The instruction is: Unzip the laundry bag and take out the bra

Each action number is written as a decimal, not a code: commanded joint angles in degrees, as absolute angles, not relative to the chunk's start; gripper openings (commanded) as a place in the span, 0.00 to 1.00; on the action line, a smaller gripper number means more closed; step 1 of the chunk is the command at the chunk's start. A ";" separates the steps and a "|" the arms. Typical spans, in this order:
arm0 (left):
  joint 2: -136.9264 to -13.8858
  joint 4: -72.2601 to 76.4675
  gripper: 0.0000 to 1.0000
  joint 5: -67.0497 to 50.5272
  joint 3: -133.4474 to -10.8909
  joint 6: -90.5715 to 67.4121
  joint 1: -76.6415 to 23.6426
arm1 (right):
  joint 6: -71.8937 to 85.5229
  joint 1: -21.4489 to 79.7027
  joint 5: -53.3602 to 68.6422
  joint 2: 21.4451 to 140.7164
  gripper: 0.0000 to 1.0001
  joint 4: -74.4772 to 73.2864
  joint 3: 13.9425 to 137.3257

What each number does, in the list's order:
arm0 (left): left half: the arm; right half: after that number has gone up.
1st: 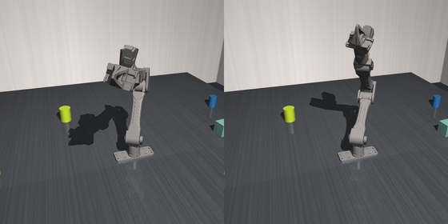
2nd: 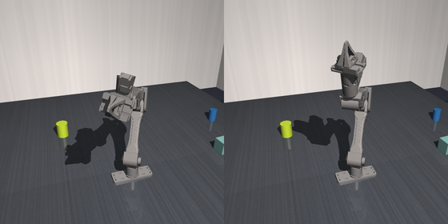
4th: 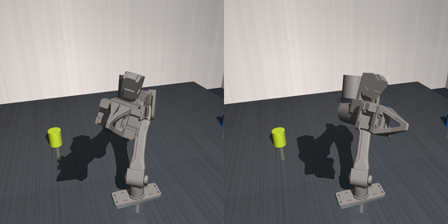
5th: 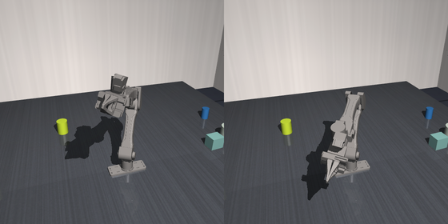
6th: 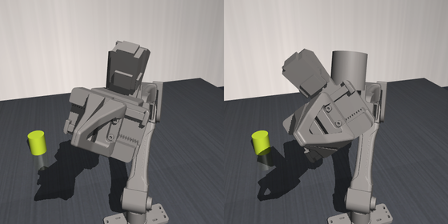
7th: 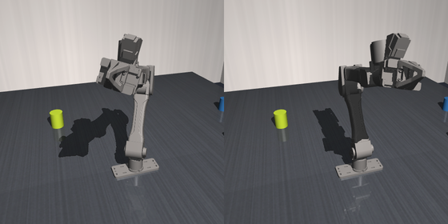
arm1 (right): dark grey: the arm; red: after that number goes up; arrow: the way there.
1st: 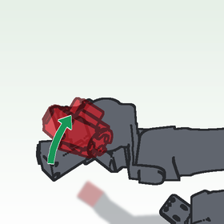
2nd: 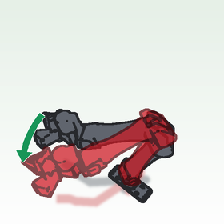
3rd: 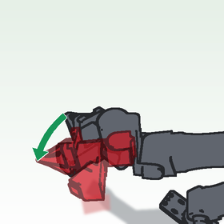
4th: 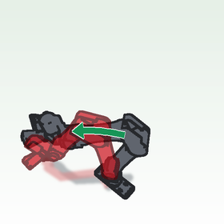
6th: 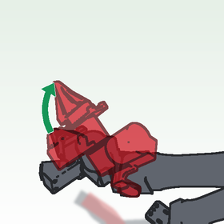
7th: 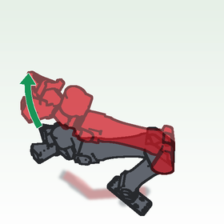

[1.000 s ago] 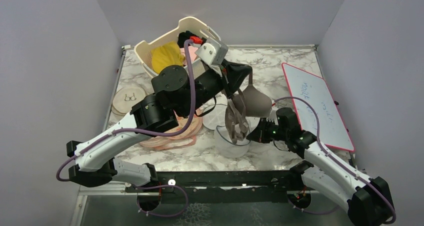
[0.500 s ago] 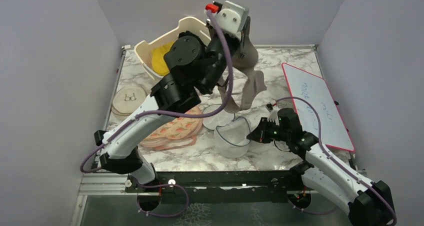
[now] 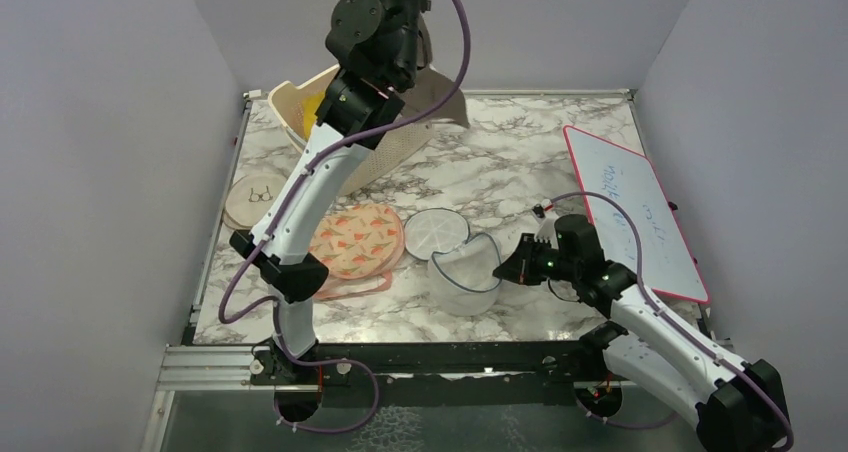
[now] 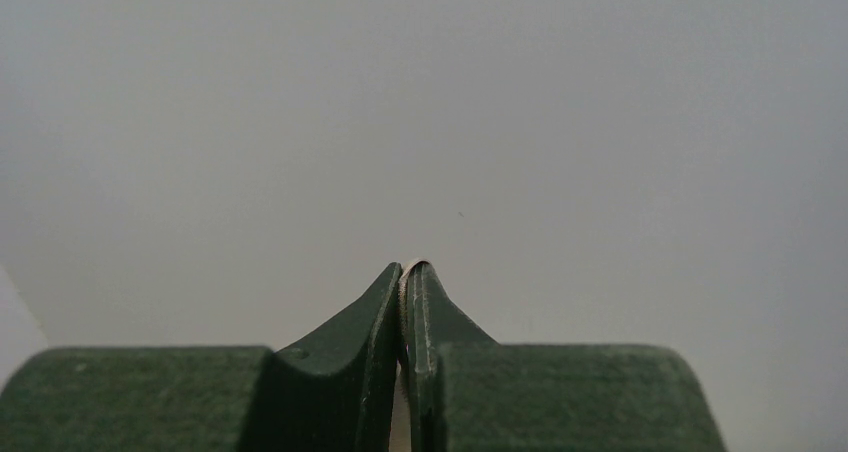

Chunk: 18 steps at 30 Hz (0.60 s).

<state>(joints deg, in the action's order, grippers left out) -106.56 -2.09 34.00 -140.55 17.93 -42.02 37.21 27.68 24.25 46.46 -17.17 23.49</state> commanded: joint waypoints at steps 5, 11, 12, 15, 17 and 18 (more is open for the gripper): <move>-108.57 6.61 0.00 30.98 -144.55 11.79 -25.85 | 36.47 27.78 25.30 48.42 0.01 -17.57 26.06; -108.49 -0.89 0.00 25.16 -137.30 2.24 -19.01 | 36.63 27.84 25.29 48.59 0.01 -17.52 26.47; -108.48 -1.75 0.00 23.83 -135.55 1.97 -18.57 | 36.65 27.83 25.42 48.84 0.01 -17.31 26.58; -109.14 -5.57 0.00 22.39 -131.67 -0.59 -17.08 | 36.91 27.85 25.97 49.96 0.01 -16.62 26.89; -110.20 -9.61 0.00 22.16 -131.14 -3.83 -15.97 | 37.04 27.76 26.35 50.31 0.01 -15.98 26.69; -110.97 -11.48 0.00 21.67 -131.21 -5.06 -15.57 | 37.01 27.79 26.42 50.45 0.01 -15.64 26.58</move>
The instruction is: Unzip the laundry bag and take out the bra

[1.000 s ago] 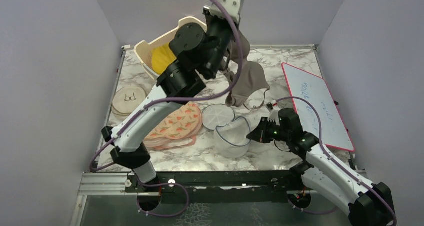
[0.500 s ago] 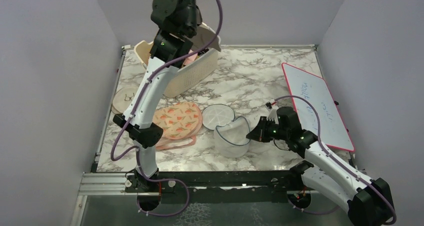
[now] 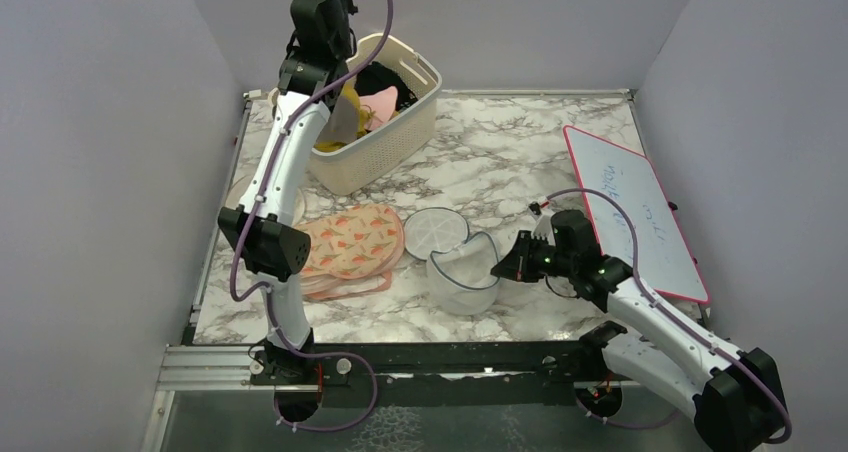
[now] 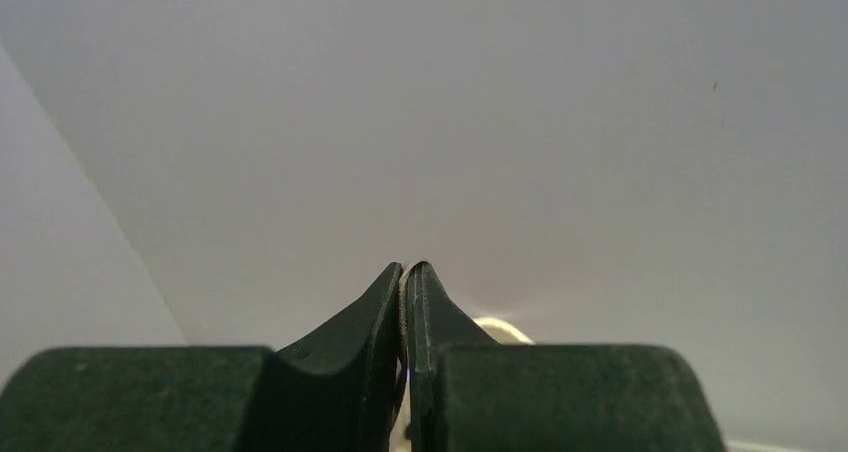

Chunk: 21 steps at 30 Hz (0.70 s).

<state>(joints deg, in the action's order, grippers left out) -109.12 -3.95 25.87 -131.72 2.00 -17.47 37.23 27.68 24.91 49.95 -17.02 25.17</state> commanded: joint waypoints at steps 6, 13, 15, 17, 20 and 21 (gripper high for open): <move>-115.35 -18.27 0.00 19.25 -129.96 -7.05 -15.46 | 36.18 27.74 26.78 51.50 0.01 -15.47 26.57; -118.84 -21.50 0.00 16.64 -127.64 -8.75 -14.93 | 35.80 27.82 26.69 51.71 0.01 -15.50 26.79; -118.34 -22.74 0.00 17.26 -125.40 -10.07 -14.60 | 35.69 27.79 26.64 51.77 0.01 -15.43 26.80; -115.98 -22.86 0.00 18.23 -119.92 -13.25 -13.64 | 35.59 27.79 26.48 51.92 0.01 -15.22 26.85; -111.49 -20.75 0.00 17.83 -109.96 -18.28 -11.48 | 35.53 27.76 26.66 52.09 0.01 -15.12 27.11; -110.31 -19.23 0.00 16.64 -106.96 -18.62 -10.90 | 35.39 27.82 26.65 52.14 0.01 -15.12 27.26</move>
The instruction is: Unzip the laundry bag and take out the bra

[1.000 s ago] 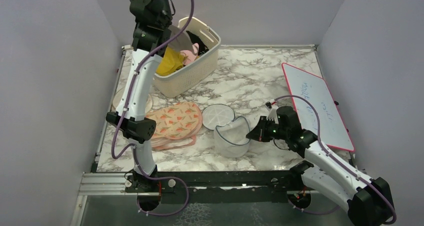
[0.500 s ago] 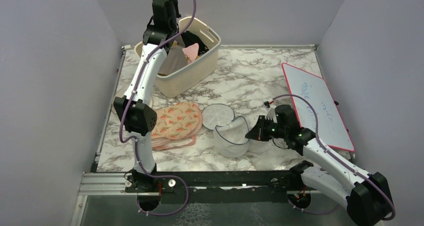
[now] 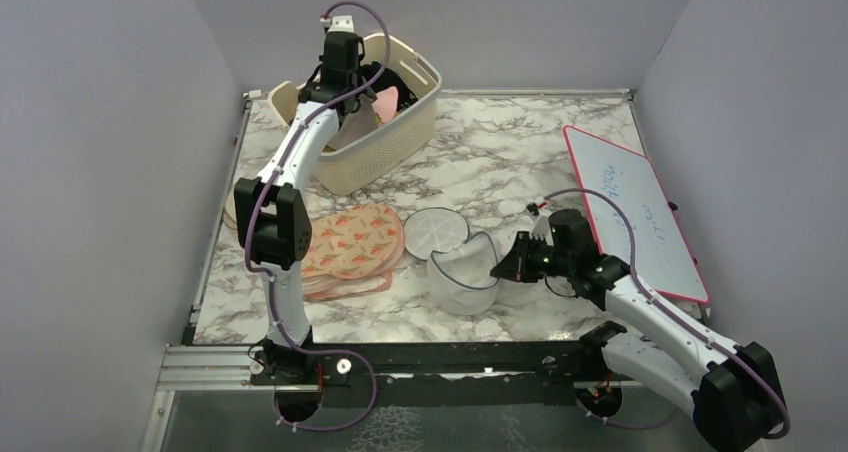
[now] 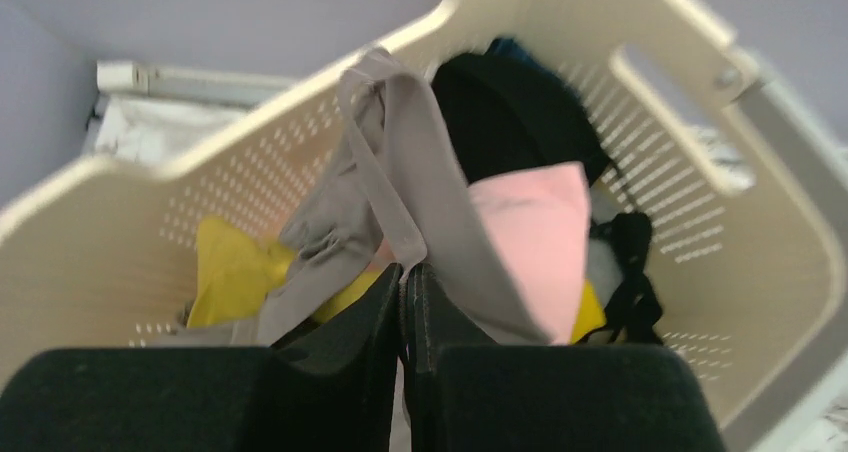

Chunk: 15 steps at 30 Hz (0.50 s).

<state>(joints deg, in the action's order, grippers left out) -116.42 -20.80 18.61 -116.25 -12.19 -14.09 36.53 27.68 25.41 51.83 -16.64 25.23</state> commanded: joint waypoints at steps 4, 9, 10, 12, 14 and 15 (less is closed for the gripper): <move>-108.29 -19.61 0.23 9.14 -103.62 -17.16 -9.86 | 34.58 27.83 26.23 52.50 0.01 -15.82 28.22; -98.45 -18.07 0.66 9.86 -94.37 -18.86 -9.84 | 34.79 27.84 26.06 52.65 0.01 -15.82 28.80; -95.25 -17.24 0.73 9.59 -92.05 -19.12 -9.87 | 34.76 27.83 26.08 52.62 0.01 -15.81 28.85; -89.43 -16.48 0.84 8.50 -87.88 -19.16 -9.84 | 34.39 27.82 25.66 52.61 0.01 -16.16 29.18; -83.91 -15.91 0.90 7.14 -84.02 -19.31 -9.84 | 33.72 27.82 24.93 52.85 0.01 -16.62 29.92; -81.04 -15.36 0.92 5.99 -81.76 -19.35 -9.80 | 33.34 27.78 24.50 53.14 0.01 -16.83 30.29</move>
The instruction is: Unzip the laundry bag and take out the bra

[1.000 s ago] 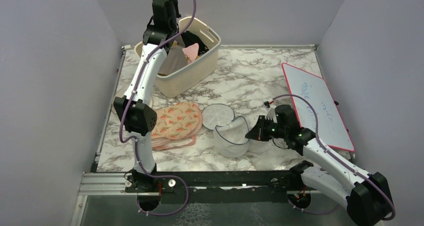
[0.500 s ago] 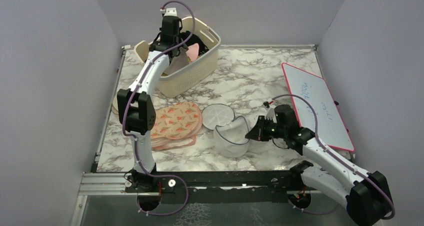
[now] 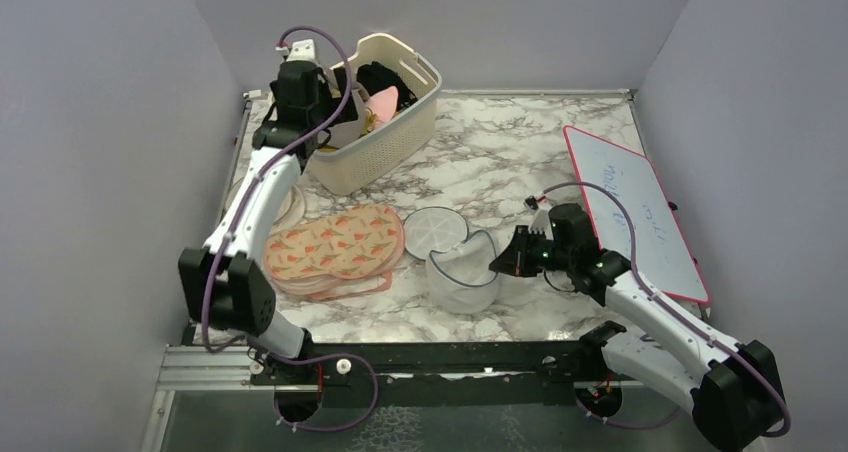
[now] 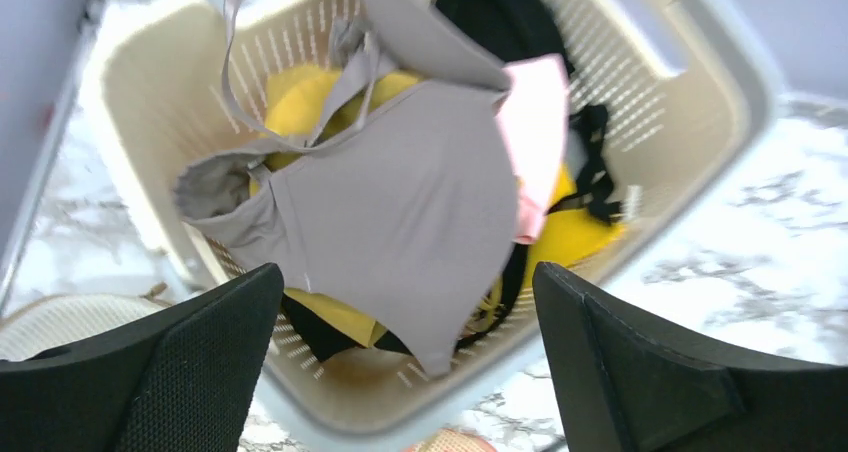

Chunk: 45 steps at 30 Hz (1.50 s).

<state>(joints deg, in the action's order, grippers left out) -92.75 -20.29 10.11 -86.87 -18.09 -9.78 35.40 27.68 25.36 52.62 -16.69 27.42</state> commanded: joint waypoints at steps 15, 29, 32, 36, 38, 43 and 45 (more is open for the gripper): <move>-66.34 -2.94 0.99 -3.94 -58.62 -16.43 -11.06 | 27.36 27.76 14.62 65.98 0.01 -18.72 42.83; -76.93 -4.26 0.99 -15.58 -61.59 -16.58 -17.83 | 20.16 27.73 -5.18 65.59 0.30 -31.75 49.22; -79.11 -5.76 0.99 -15.77 -62.56 -16.11 -20.11 | 18.58 27.82 -5.54 63.89 0.43 -33.65 51.29; -82.90 -9.14 0.99 -13.18 -64.09 -14.58 -25.53 | 17.21 27.77 -2.67 60.26 0.50 -37.25 53.86; -85.55 -12.04 0.99 -11.93 -66.23 -13.16 -27.88 | 16.03 27.78 0.31 57.46 0.51 -37.16 53.68; -91.29 -18.29 0.92 -4.20 -70.15 -10.82 -30.72 | 17.31 27.80 7.74 50.03 0.55 -38.88 53.66; -93.64 -20.63 0.82 -1.56 -71.62 -9.95 -31.20 | 18.51 27.77 10.81 46.97 0.57 -38.38 52.44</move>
<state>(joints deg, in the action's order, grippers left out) -90.17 -13.96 -8.97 -68.12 -12.84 -30.83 17.72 27.68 3.14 51.70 -36.80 52.38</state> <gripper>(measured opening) 0.892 0.555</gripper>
